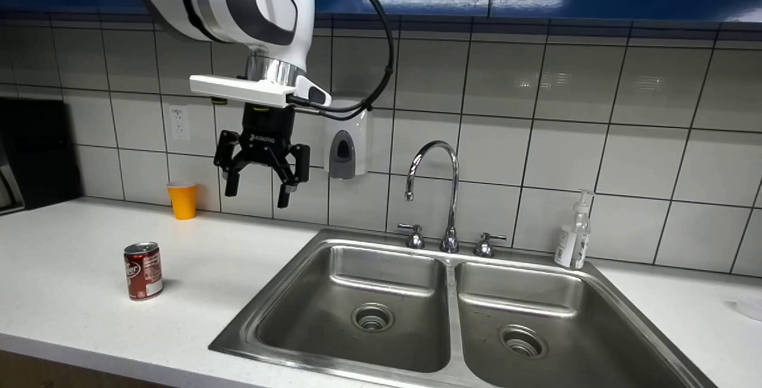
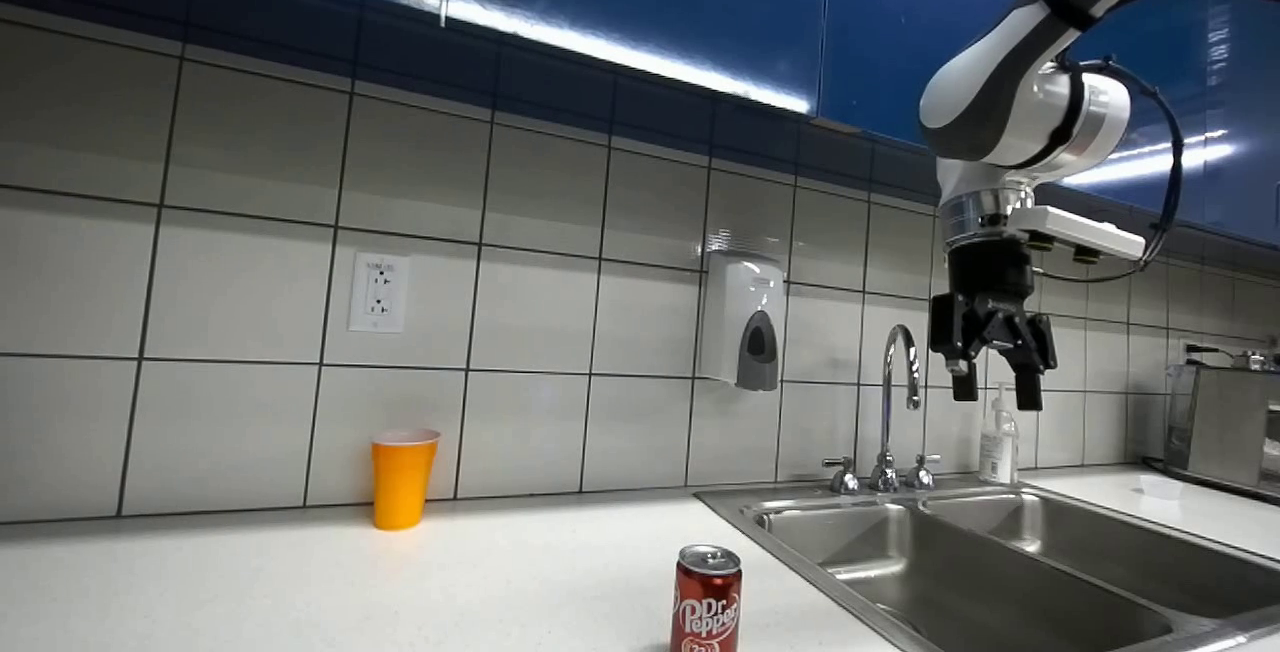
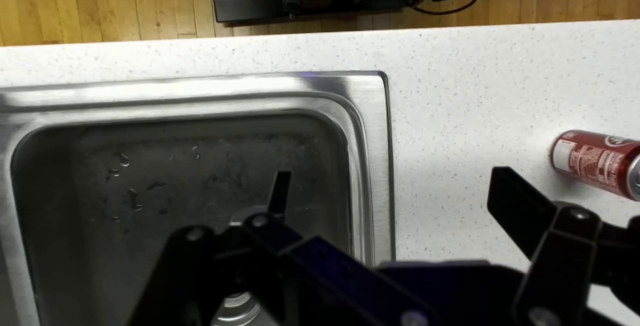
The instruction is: Put the red can inside the left sink
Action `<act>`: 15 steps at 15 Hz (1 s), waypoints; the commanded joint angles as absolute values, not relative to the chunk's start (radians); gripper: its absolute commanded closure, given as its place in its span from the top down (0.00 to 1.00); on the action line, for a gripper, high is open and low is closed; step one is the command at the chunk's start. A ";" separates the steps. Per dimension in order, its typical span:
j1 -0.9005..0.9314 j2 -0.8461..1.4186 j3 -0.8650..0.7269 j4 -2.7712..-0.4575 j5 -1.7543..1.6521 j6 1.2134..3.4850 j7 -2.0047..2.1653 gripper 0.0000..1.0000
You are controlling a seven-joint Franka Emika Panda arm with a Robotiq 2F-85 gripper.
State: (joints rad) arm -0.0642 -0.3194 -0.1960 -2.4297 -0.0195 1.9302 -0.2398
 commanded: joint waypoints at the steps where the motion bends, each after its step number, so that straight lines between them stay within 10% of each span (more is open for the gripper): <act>1: -0.041 -0.216 -0.165 -2.396 0.005 1.982 -0.286 1.00; 15: 0.062 0.054 0.017 -2.269 0.029 2.170 -0.295 1.00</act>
